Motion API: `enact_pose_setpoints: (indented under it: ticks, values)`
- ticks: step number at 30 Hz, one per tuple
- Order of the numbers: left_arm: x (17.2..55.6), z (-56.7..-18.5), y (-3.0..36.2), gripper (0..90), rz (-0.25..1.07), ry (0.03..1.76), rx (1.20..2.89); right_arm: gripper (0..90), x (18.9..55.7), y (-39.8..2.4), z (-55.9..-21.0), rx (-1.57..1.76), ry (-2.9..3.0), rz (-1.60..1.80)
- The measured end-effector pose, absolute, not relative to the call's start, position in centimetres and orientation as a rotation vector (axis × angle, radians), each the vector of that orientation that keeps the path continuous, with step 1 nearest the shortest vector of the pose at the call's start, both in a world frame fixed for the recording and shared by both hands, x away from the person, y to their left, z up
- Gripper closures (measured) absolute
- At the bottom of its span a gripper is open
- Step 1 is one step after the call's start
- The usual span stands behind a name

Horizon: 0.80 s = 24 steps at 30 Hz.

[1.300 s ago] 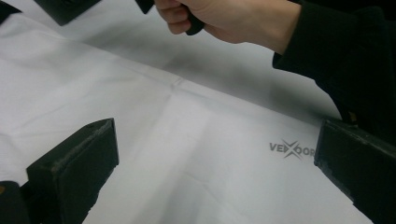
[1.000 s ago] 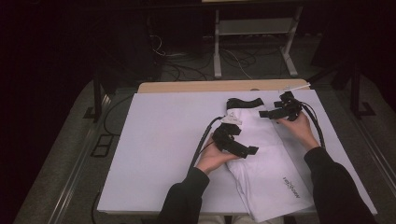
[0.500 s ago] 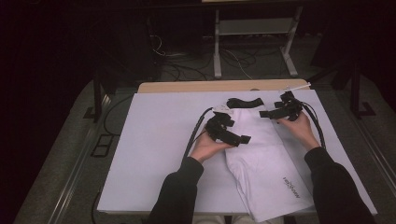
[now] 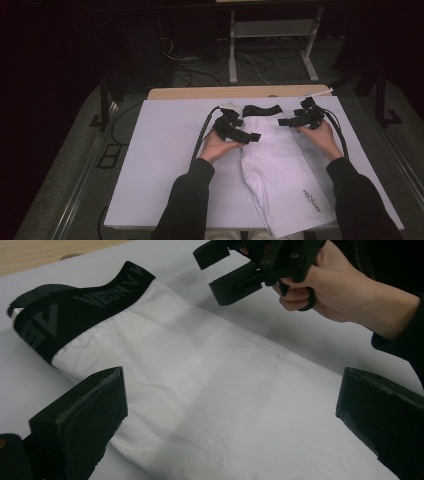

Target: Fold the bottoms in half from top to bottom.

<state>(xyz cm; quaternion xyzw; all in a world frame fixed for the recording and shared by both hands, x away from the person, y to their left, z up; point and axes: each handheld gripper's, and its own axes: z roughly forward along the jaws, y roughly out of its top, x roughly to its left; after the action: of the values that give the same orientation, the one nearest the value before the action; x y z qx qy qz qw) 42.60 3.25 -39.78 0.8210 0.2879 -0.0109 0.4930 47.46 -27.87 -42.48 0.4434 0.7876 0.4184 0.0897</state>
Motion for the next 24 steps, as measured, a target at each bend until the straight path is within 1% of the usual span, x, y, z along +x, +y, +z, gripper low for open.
enact_pose_setpoints:
  ticks: [11,24]
  values:
    - [44.5,-39.9,4.1,0.0,-0.020,0.740,2.004,0.0,47.5,-27.8,-42.3,1.325,2.340,1.249]
    - [46.7,-41.4,4.7,0.0,-0.042,0.812,1.987,0.0,47.8,-27.7,-42.9,1.350,2.356,1.257]
